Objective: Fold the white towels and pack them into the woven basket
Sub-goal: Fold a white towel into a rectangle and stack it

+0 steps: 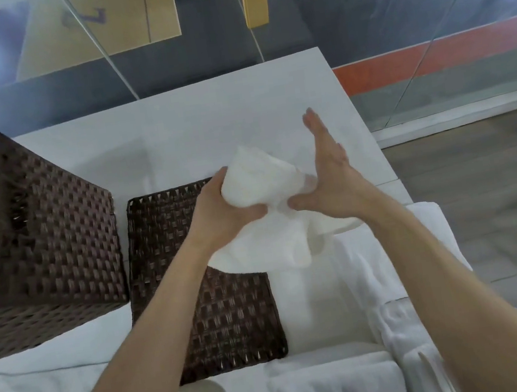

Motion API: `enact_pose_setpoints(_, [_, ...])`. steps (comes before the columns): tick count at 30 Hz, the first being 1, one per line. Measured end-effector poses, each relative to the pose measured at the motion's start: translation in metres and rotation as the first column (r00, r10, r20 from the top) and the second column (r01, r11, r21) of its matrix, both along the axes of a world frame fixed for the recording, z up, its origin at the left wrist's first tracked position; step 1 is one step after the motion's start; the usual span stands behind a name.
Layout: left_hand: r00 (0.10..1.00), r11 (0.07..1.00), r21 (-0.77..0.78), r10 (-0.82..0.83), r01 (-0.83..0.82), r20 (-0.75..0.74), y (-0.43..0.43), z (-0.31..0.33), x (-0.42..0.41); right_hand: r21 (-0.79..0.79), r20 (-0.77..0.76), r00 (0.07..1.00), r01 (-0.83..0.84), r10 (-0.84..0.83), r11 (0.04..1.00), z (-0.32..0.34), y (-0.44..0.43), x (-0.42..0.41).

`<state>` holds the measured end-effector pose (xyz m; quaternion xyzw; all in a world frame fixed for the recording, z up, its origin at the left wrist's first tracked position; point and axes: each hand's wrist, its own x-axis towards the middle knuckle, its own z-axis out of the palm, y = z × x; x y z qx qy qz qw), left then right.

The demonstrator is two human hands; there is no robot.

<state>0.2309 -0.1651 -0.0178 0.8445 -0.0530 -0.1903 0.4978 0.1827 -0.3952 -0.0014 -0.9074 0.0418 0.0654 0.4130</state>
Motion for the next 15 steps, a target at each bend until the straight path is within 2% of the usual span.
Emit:
enact_pose_setpoints(2, [0.987,0.988,0.047,-0.148,0.145,0.060,0.013,0.030,-0.004,-0.047,-0.137,0.980,-0.152,0.144,0.987,0.039,0.003,-0.001])
enact_pose_setpoints(4, [0.961,0.961,0.102,-0.266,0.258,0.079,0.029,0.057,-0.011,-0.014,-0.331,0.906,-0.283,0.262,0.959,0.073,0.006,-0.008])
enact_pose_setpoints(5, [0.946,0.944,0.122,-0.316,0.306,0.070,0.037,0.069,-0.017,0.009,-0.381,0.872,-0.330,0.308,0.944,0.087,0.008,-0.015])
enact_pose_setpoints(7, [0.927,0.920,0.150,-0.372,0.361,0.050,0.053,0.092,-0.032,0.047,-0.368,0.860,-0.362,0.353,0.931,0.104,0.013,-0.032])
enact_pose_setpoints(9, [0.933,0.929,0.105,-0.360,0.355,0.028,0.070,0.110,-0.050,0.119,-0.307,0.885,-0.329,0.350,0.937,0.114,0.014,-0.053])
enact_pose_setpoints(11, [0.956,0.957,0.005,-0.291,0.291,0.018,0.089,0.121,-0.075,0.354,-0.247,0.918,-0.214,0.312,0.910,0.116,0.015,-0.080])
enact_pose_setpoints(12, [0.971,0.969,-0.069,-0.239,0.238,-0.005,0.099,0.123,-0.088,0.529,-0.232,0.936,-0.107,0.265,0.842,0.113,0.018,-0.096])
enact_pose_setpoints(13, [0.982,0.971,-0.163,-0.184,0.175,-0.045,0.108,0.124,-0.103,0.712,-0.261,0.942,0.040,0.212,0.701,0.110,0.024,-0.113])
enact_pose_setpoints(15, [0.987,0.942,-0.333,-0.081,0.029,-0.142,0.122,0.122,-0.135,0.899,-0.323,0.933,0.248,0.161,0.361,0.097,0.041,-0.148])
